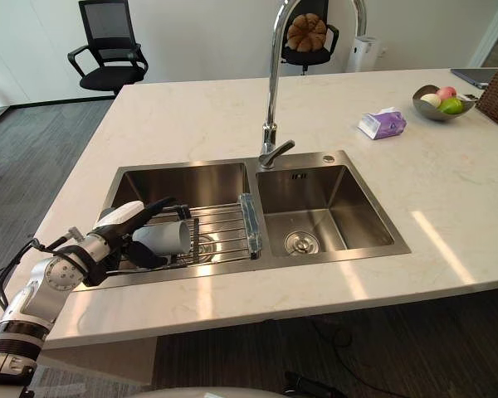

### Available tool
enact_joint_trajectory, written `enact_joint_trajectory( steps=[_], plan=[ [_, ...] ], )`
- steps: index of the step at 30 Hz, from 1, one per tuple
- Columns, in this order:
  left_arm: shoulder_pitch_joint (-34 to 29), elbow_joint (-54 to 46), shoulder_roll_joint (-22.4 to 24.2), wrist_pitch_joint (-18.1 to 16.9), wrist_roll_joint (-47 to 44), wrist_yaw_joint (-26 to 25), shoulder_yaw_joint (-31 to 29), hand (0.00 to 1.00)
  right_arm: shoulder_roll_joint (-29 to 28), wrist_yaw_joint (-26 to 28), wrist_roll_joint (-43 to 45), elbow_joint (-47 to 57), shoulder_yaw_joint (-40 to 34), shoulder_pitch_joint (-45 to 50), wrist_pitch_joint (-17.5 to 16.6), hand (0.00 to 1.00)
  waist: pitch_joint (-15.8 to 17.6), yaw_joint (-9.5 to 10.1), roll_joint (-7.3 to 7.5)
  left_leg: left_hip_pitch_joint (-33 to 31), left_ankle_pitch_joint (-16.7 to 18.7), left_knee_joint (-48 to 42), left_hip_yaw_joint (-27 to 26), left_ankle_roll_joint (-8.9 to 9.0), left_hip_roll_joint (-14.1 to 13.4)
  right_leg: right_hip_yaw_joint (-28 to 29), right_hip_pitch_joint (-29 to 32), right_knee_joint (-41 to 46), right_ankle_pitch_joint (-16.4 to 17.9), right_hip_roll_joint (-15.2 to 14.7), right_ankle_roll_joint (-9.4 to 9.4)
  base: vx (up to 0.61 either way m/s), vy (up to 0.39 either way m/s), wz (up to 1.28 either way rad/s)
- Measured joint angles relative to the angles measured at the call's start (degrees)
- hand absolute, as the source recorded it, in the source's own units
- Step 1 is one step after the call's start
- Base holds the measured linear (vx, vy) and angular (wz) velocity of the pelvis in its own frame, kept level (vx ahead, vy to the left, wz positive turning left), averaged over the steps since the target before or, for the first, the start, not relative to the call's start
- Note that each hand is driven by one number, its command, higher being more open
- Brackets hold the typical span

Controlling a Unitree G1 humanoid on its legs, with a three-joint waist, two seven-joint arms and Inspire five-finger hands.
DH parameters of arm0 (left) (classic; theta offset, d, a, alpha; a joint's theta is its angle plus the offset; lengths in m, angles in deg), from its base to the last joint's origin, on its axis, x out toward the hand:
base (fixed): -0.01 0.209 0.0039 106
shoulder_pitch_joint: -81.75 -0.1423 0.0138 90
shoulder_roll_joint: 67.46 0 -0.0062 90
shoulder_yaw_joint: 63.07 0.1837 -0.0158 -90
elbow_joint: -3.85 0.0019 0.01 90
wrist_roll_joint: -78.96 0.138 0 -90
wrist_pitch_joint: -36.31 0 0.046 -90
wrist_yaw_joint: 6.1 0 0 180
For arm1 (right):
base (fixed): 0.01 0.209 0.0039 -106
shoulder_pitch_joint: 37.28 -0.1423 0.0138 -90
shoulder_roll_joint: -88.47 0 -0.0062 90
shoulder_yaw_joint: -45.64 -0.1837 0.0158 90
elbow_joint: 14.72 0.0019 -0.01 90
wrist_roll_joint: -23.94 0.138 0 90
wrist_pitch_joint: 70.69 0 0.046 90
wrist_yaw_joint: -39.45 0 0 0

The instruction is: Walk over to the sink, pick up the cup, carry it to the dishwasher, place the cup inside the dishwasher, then close the dishwasher door

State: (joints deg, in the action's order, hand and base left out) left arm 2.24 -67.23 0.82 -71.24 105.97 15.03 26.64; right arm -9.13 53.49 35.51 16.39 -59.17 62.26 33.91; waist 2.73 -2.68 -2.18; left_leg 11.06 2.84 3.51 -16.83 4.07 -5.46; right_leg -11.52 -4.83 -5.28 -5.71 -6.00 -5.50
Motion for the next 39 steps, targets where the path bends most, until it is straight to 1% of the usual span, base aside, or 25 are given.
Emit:
enact_joint_trajectory(
  steps=[8,19,23,24,29,31,32,35,39],
  plan=[
    [0.1,1.5,0.0,2.0,-0.1,2.5,-1.1,1.0,0.1,0.1,-0.1,0.0,0.0,0.0,0.0,1.0,-0.1,-0.2,-0.15,0.1,0.0,0.0,-0.1,0.02,0.0,0.1,0.0,0.0,0.0,0.0,0.0,0.0,0.0,0.0],
    [0.2,1.5,0.0,3.3,0.2,4.5,-1.1,1.0,0.3,0.2,-0.4,0.0,0.0,0.1,0.4,1.0,-0.6,-0.52,-0.6,0.2,0.1,0.0,-0.3,0.09,-0.1,0.3,0.0,0.0,0.0,0.1,0.0,0.0,0.0,0.0],
    [0.5,1.5,0.0,3.3,2.7,5.0,-1.1,1.0,0.4,0.3,-0.5,0.0,0.0,0.1,0.7,1.0,-0.8,-0.57,-0.7,0.4,0.2,0.0,-0.4,0.16,-0.2,0.5,-0.1,0.0,0.0,0.2,0.0,0.0,0.0,0.0],
    [0.6,1.5,0.0,3.3,3.9,5.3,-1.1,0.0,0.5,0.3,-0.5,0.0,0.0,0.2,0.7,1.0,-0.9,-0.6,-0.71,0.4,0.2,0.0,-0.4,0.17,-0.2,0.5,-0.1,0.0,0.0,0.3,0.01,0.0,0.0,0.0],
    [1.4,1.5,0.0,3.7,6.5,5.4,-1.1,0.0,0.5,0.4,-0.5,0.3,0.0,0.2,0.8,1.0,-1.2,-0.96,-0.79,0.6,0.2,0.0,-0.4,0.19,-0.3,0.5,-0.1,0.0,0.0,0.3,0.01,0.0,0.0,0.0],
    [1.9,2.1,0.0,5.0,8.0,7.5,-0.8,0.0,0.6,0.4,-0.7,0.6,0.2,0.1,1.0,1.0,-1.3,-1.25,-0.76,0.6,0.2,0.0,-0.4,0.19,-0.2,0.5,-0.1,0.0,0.0,0.3,0.01,0.0,0.0,0.0],
    [2.0,2.2,0.0,5.5,8.1,7.7,-0.9,0.0,0.5,0.4,-0.7,0.9,0.2,0.3,1.1,1.0,-1.3,-1.35,-0.78,0.6,0.2,0.0,-0.4,0.2,-0.3,0.6,-0.1,0.0,0.0,0.3,0.01,0.0,0.0,0.0],
    [2.1,2.1,0.0,5.8,8.7,7.3,-0.6,0.0,0.7,0.5,-0.7,0.9,0.3,0.2,1.2,1.0,-1.3,-1.34,-0.8,0.6,0.3,0.0,-0.4,0.27,-0.3,0.6,-0.1,0.0,0.0,0.4,0.01,0.0,0.0,0.0],
    [2.1,2.1,0.0,5.8,8.7,5.3,0.4,0.0,0.7,0.5,-0.7,0.9,0.5,0.2,1.3,1.0,-1.3,-1.33,-0.81,0.6,0.3,-0.1,-0.4,0.27,-0.3,0.6,-0.1,0.0,0.0,0.3,0.01,0.0,0.0,0.0]
  ],
)
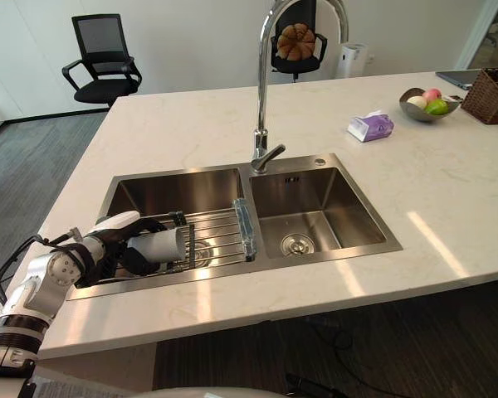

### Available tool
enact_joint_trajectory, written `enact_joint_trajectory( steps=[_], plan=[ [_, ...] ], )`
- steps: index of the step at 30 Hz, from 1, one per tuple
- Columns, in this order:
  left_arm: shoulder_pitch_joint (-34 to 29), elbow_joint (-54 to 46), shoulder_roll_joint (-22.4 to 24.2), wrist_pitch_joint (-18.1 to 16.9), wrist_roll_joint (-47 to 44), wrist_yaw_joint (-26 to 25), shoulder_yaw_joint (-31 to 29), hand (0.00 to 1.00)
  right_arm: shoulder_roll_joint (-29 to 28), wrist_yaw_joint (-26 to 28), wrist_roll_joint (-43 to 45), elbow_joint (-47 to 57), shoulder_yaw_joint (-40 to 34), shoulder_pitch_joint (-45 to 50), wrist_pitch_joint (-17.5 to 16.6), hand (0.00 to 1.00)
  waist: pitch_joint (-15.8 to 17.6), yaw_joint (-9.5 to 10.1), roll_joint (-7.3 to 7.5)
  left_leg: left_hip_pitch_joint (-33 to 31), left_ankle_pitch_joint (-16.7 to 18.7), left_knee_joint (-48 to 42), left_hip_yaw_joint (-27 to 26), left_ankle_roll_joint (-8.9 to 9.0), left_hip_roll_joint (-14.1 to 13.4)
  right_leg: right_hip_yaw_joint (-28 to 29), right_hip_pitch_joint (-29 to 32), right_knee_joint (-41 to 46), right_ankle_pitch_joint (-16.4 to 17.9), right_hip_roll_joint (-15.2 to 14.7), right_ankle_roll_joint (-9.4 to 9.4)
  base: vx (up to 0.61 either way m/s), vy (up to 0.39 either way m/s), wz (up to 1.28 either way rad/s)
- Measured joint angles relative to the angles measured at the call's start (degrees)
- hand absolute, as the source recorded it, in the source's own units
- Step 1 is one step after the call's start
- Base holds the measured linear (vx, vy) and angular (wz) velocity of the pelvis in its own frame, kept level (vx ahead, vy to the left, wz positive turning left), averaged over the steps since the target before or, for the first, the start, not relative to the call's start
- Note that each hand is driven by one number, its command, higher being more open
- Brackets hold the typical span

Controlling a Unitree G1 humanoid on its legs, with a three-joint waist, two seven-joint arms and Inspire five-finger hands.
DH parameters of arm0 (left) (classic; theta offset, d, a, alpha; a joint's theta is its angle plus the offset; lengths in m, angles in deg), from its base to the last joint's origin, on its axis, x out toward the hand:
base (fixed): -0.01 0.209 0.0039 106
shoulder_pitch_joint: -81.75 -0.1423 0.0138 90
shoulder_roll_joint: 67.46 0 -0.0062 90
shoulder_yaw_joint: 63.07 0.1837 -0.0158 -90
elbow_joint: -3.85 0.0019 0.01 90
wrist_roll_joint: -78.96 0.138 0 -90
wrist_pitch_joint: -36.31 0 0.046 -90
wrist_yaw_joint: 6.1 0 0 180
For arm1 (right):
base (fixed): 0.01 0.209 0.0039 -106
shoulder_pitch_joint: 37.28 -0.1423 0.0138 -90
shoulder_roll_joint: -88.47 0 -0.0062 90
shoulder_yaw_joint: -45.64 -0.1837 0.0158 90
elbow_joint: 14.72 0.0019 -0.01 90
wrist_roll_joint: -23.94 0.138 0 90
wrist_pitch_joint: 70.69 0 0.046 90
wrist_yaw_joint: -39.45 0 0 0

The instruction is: Walk over to the sink, pick up the cup, carry it to the dishwasher, place the cup inside the dishwasher, then close the dishwasher door

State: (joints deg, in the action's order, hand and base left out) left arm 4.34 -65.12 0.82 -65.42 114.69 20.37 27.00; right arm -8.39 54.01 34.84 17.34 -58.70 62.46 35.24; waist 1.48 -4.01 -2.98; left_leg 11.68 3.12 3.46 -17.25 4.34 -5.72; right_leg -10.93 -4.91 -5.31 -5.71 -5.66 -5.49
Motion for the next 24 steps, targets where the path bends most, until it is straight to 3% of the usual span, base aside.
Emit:
enact_joint_trajectory(
  steps=[11,14,24],
  plan=[
    [-2.3,1.6,0.0,-3.8,-1.0,-11.6,0.5,0.0,-0.1,0.0,0.2,0.1,0.1,0.0,0.0,1.0,0.1,0.11,0.12,-0.2,0.0,0.0,0.1,-0.01,0.0,-0.2,0.0,0.0,0.0,0.0,0.0,0.0,0.0,0.0],
    [-3.1,1.0,0.1,-5.6,-7.7,-15.1,-0.1,0.0,-0.1,0.0,0.2,0.1,0.1,0.0,-0.2,1.0,0.2,0.41,0.25,-0.4,0.0,0.0,0.4,-0.02,0.0,-0.6,0.0,0.0,0.0,-0.1,-0.01,0.0,0.0,0.03],
    [-5.9,-13.3,6.7,-8.9,-27.6,-24.8,-12.4,0.0,-0.4,0.2,0.5,0.1,-0.1,0.5,-0.5,1.0,0.5,2.22,0.7,-0.8,-0.1,0.1,1.2,-0.22,0.1,-1.9,-0.1,0.0,0.0,-0.3,-0.01,-0.02,-0.016,0.04]
  ],
)
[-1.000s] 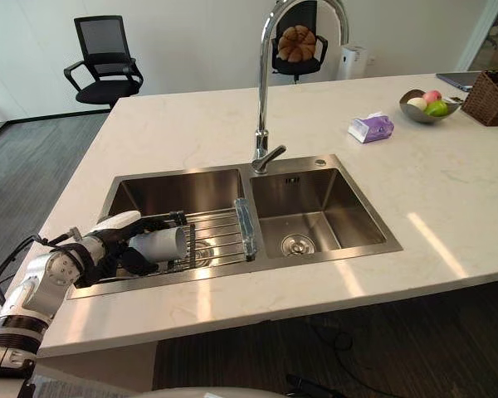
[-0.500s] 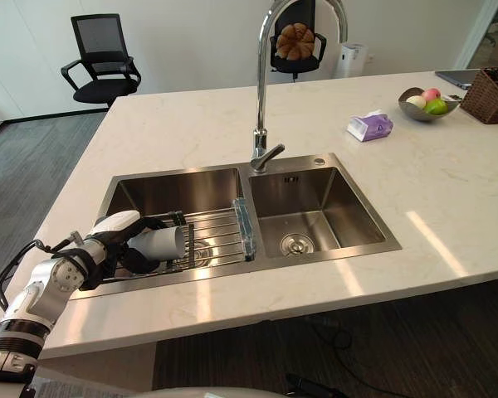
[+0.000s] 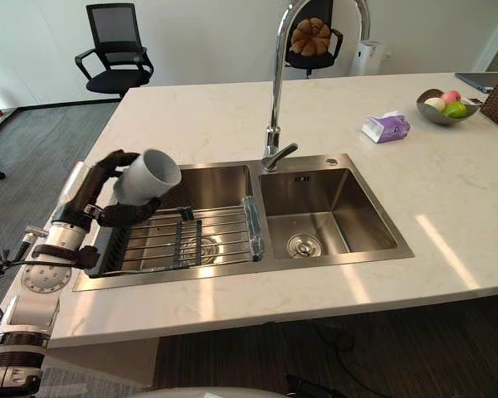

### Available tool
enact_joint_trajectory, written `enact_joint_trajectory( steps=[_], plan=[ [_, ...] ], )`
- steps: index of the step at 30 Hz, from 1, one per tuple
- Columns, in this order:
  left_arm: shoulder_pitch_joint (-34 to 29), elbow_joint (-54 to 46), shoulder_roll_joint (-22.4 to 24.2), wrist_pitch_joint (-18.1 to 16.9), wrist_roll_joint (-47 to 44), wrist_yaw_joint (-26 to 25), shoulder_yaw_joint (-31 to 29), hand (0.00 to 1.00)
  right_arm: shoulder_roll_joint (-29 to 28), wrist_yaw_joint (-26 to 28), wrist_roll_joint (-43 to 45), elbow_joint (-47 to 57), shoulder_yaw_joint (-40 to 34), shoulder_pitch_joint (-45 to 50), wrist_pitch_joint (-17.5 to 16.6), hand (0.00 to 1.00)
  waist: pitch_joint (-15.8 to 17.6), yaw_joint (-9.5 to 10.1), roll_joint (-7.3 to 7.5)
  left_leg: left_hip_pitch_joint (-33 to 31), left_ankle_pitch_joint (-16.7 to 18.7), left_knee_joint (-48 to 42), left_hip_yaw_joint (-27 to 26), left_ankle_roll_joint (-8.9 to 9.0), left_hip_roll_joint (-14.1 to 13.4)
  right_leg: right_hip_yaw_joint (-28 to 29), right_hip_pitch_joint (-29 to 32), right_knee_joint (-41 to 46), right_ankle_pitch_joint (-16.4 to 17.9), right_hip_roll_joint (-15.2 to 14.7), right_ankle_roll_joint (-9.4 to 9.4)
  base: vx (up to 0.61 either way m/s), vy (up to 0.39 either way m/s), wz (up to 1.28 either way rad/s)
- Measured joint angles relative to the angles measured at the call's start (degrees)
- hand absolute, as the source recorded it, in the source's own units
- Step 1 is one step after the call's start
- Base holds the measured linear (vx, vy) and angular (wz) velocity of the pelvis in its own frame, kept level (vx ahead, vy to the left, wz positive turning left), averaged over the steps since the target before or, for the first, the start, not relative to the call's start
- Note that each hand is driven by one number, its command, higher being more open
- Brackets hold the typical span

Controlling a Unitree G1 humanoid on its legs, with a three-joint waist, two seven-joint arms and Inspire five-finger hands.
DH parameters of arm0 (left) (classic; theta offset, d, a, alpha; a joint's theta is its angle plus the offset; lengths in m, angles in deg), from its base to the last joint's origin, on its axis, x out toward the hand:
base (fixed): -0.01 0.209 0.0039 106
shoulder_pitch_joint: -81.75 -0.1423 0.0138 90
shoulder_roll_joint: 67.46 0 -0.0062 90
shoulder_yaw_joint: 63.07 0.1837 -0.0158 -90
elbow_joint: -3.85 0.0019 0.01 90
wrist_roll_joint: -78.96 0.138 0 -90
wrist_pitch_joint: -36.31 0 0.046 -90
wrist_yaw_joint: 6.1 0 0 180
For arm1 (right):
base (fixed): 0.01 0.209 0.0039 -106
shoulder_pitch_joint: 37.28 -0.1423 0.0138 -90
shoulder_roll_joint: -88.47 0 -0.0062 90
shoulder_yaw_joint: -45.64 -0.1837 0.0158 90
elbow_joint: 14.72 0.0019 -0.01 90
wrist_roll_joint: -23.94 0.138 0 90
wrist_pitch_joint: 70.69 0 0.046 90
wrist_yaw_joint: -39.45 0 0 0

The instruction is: Walk over to the sink, pick up the cup, carry it to the dishwasher, place the cup inside the dishwasher, then close the dishwasher door

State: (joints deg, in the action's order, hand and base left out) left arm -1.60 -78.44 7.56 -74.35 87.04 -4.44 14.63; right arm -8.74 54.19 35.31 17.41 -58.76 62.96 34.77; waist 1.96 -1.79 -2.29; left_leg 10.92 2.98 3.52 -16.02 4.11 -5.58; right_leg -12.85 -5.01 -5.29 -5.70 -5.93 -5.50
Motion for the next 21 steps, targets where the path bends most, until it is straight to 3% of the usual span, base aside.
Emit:
enact_joint_trajectory(
  steps=[9,14,21],
  plan=[
    [-2.9,-8.9,6.5,0.3,-15.8,-1.2,-5.5,0.0,-0.6,0.3,0.0,-0.3,-0.4,0.0,0.1,1.0,0.3,1.06,1.4,-1.2,-0.2,-0.1,1.4,-0.28,0.3,-1.4,0.2,0.0,0.0,-0.4,0.01,-0.03,-0.02,0.07],
    [-3.3,-12.9,11.4,0.3,-19.6,-3.7,-7.7,0.0,-1.1,0.3,0.2,-1.6,-1.0,0.0,0.1,1.0,-0.3,2.52,2.38,-2.3,-0.2,-0.7,1.9,-0.28,0.2,-1.5,0.7,0.0,0.0,-0.4,0.04,-0.02,-0.017,0.05],
    [-8.7,-18.8,14.9,0.2,-20.3,-7.7,-11.6,0.0,-0.4,2.4,-3.4,-2.4,-1.0,-0.7,0.5,1.0,-0.3,4.03,2.32,-4.1,1.1,-4.1,2.4,-0.33,-0.1,-1.5,0.6,0.4,0.1,-0.3,0.22,-0.05,-0.02,0.03]
  ],
)
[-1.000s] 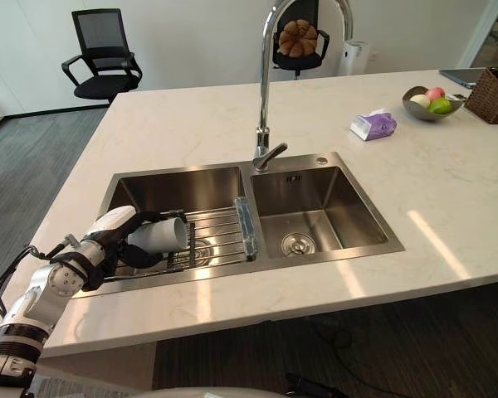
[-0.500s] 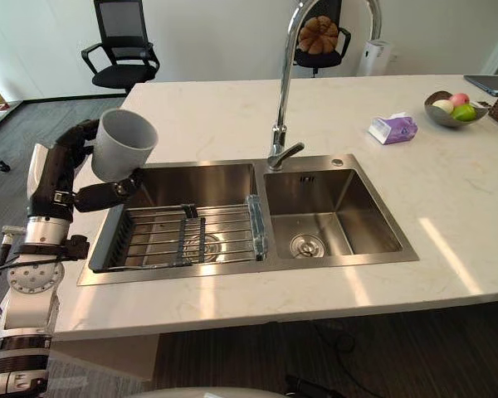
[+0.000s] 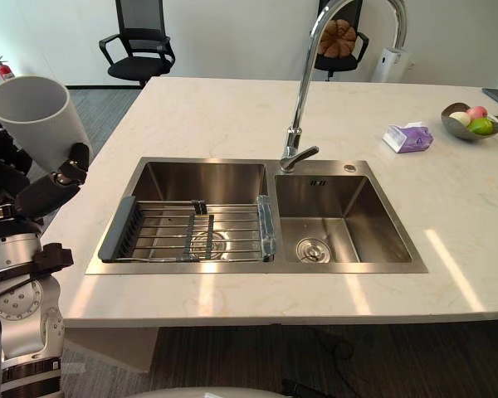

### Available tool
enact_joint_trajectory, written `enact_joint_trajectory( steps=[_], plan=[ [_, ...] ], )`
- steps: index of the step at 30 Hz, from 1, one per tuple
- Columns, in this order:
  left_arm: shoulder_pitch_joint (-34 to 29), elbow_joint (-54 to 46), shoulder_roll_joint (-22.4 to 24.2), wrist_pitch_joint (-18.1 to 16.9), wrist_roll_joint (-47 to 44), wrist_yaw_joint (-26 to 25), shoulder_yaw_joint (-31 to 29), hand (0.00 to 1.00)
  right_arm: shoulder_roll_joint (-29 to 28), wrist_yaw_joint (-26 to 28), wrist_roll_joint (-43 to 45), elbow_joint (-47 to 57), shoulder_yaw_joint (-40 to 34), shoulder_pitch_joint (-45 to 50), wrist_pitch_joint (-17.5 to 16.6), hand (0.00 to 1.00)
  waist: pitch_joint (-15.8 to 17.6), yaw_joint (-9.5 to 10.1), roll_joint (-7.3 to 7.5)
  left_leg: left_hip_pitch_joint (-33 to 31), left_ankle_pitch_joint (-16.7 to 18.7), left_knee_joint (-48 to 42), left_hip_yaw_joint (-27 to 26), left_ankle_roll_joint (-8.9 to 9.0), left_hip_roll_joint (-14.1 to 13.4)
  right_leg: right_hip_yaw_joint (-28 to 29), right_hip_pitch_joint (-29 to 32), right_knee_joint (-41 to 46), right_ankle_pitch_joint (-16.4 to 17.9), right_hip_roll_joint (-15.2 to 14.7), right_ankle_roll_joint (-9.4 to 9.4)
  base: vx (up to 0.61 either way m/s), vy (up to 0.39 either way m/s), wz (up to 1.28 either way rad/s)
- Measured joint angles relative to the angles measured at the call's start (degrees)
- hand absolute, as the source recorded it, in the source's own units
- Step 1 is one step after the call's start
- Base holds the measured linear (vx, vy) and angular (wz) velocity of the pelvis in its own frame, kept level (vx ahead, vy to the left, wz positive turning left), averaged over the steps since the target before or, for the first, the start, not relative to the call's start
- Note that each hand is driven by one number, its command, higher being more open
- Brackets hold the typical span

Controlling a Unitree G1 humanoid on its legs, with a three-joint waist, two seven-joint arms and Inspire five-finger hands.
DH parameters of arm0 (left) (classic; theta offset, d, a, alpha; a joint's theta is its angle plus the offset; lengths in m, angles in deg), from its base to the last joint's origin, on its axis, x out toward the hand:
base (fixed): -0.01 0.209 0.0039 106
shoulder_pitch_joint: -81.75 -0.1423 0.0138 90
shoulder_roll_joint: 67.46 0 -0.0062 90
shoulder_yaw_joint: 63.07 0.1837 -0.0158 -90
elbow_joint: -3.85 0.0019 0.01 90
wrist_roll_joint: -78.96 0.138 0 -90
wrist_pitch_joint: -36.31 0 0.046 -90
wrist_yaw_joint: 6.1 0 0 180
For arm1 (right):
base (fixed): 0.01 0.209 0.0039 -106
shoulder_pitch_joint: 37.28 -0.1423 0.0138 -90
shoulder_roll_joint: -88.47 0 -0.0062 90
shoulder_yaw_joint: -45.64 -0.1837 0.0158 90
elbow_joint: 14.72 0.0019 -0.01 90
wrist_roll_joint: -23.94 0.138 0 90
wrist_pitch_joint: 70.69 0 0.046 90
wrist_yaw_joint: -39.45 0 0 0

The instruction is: Walk over to the sink, pick up the cup, carry it to the dishwasher, place the cup inside the dishwasher, then close the dishwasher door

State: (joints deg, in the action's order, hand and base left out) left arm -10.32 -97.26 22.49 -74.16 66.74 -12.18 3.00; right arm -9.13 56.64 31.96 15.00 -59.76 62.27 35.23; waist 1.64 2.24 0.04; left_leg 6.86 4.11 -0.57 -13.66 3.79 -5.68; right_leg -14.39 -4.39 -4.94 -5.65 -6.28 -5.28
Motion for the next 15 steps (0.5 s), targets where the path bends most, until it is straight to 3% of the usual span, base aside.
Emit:
enact_joint_trajectory(
  steps=[2,4,8,9,10,11,12,14,15],
  plan=[
    [-2.8,-1.0,1.6,0.0,0.6,-1.2,-0.5,0.0,0.8,1.9,-2.7,-0.1,0.0,-0.5,1.2,1.0,0.3,1.1,-0.51,-5.1,3.0,-8.1,3.0,-0.21,-0.6,-2.6,-0.4,0.0,0.2,0.0,0.21,-0.06,-0.024,0.53],
    [-5.3,-1.4,2.6,0.7,0.7,-1.9,-0.6,0.0,1.4,2.3,-3.4,-0.2,0.9,-1.2,2.9,1.0,0.6,2.17,-0.95,-7.8,3.0,-10.7,6.3,-0.2,-0.5,-6.0,-0.8,0.0,0.4,-0.1,0.4,-0.08,-0.048,0.92],
    [-10.9,-2.6,6.6,1.4,1.0,-4.5,-1.1,0.0,2.7,2.5,-3.3,-1.4,2.3,-2.2,4.8,1.0,1.5,5.16,-1.59,-8.8,-1.1,-4.5,13.3,0.41,1.0,-13.6,-1.4,0.8,2.1,-0.8,0.99,-0.11,-0.051,1.07],
    [-12.8,-3.6,8.4,1.3,1.0,-5.3,-1.3,0.0,3.0,2.5,-3.1,-1.5,2.2,-2.5,5.2,1.0,1.7,5.84,-1.75,-9.0,-1.1,-1.8,11.6,-1.0,0.4,-16.8,-1.4,1.2,2.9,-1.1,0.66,-0.08,-0.05,1.27],
    [-13.8,-4.2,9.5,1.2,1.0,-5.7,-1.4,0.0,3.4,2.5,-3.1,-1.6,1.8,-2.5,5.6,1.0,1.8,6.34,-1.31,-9.0,-1.0,0.0,8.1,-3.48,0.0,-19.2,-1.4,0.8,3.0,-1.9,0.7,-0.09,0.01,1.61],
    [-14.1,-4.4,10.9,0.1,0.9,-5.8,-1.6,0.0,3.4,2.5,-3.1,-2.9,0.5,-3.4,6.4,1.0,2.5,6.39,-0.29,-10.6,-0.2,-4.1,0.3,-5.21,-1.2,-23.0,-1.5,0.4,2.6,-3.7,1.3,-0.06,0.076,1.82],
    [-14.1,-5.0,12.0,-1.6,1.0,-5.7,-1.6,0.0,5.0,2.5,-3.0,-3.6,-0.2,-4.6,7.5,1.0,3.5,6.49,-1.16,-13.4,1.6,-17.1,-9.7,-7.96,-4.6,-27.1,-1.6,3.0,3.2,-5.6,1.23,-0.02,0.128,1.61],
    [-14.0,-6.0,12.1,-2.5,1.0,-5.0,-1.5,0.0,7.2,2.6,-2.6,-3.1,0.0,-5.0,8.7,1.0,3.7,6.36,-3.13,-12.6,-0.6,-22.4,-16.7,-9.98,-6.9,-29.7,-1.6,8.5,5.0,-7.1,0.61,0.04,0.144,1.2],
    [-13.5,-6.9,12.1,-2.5,1.0,-4.7,-1.0,0.0,8.0,2.6,-2.6,-2.3,-0.1,-5.1,8.8,1.0,4.3,5.7,-3.83,-12.9,-0.9,-23.1,-18.0,-10.35,-6.7,-30.6,-1.3,12.1,6.5,-8.7,1.29,-0.02,0.233,1.41]
  ],
)
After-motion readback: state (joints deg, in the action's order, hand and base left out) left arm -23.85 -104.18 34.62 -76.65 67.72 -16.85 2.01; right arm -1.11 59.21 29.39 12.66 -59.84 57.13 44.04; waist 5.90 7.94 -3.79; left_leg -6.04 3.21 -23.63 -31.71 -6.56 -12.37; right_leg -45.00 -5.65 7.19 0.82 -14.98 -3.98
